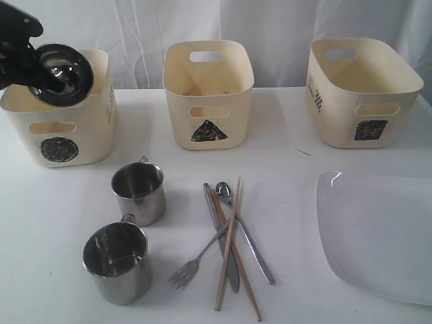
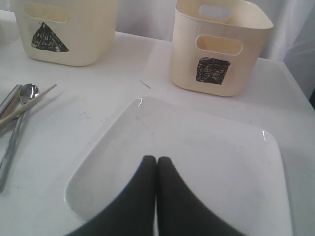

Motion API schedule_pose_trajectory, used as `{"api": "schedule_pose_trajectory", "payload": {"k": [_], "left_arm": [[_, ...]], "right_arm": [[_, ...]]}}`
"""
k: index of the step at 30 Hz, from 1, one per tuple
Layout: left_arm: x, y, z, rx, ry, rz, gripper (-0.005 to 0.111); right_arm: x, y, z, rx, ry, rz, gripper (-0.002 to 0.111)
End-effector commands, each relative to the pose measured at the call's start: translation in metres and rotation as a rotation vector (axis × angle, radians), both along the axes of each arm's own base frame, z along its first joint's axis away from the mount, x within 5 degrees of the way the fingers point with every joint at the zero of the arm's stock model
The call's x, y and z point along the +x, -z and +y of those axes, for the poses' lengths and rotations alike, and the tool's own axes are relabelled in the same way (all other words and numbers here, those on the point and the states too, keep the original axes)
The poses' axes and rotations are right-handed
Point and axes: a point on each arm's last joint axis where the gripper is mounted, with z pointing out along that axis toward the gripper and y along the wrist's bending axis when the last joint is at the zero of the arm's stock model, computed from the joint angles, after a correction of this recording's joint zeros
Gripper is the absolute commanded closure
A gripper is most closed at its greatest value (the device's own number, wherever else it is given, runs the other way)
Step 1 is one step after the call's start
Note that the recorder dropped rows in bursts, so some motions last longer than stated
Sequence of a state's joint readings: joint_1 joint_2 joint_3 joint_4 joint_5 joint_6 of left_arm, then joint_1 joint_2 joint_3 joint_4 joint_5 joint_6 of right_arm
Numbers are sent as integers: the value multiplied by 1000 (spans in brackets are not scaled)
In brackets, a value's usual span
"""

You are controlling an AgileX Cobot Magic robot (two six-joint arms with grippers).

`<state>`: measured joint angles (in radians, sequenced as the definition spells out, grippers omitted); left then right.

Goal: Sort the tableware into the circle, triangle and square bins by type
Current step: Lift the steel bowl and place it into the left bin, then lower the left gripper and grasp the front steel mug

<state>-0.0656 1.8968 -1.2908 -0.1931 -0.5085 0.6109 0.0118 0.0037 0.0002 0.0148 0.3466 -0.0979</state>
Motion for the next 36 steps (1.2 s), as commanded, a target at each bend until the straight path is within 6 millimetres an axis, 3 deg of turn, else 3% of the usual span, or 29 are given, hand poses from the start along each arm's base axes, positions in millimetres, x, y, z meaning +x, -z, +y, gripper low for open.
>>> {"api": "schedule_pose_trajectory", "payload": {"k": [1,7,13,16,18,19,22,24,26,27,29,32,36], "left_arm": [[-1,2,1,68,23,59,107],[-6,14,-2,72,72,201,107],[-7,15,-3,70,78,221,104],[-7,15,-3,70,78,219,90],[-8,10,-3,70,76,204,70],[-8,6,-2,71,73,186,60],[-14,-20,-1,105,71,101,52],[-31,-63,0,91,61,-6,52],[-58,-101,-1,-52,63,-8,52],[-73,-112,-5,-154,87,51,52],[-105,-115,-18,-324,176,303,53],[-143,-84,-41,-472,318,852,56],[-166,-44,-50,-568,374,1161,58]], "right_arm": [[0,-1,0,-7,-6,-7,108],[0,-1,0,-7,-6,-7,108],[0,-1,0,-7,-6,-7,108],[0,-1,0,-7,-6,-7,108],[0,-1,0,-7,-6,-7,108],[0,-1,0,-7,-6,-7,108],[0,-1,0,-7,-6,-7,108],[0,-1,0,-7,-6,-7,108],[0,-1,0,-7,-6,-7,108],[0,-1,0,-7,-6,-7,108],[0,-1,0,-7,-6,-7,108],[0,-1,0,-7,-6,-7,108],[0,-1,0,-7,-6,-7,108]]}}
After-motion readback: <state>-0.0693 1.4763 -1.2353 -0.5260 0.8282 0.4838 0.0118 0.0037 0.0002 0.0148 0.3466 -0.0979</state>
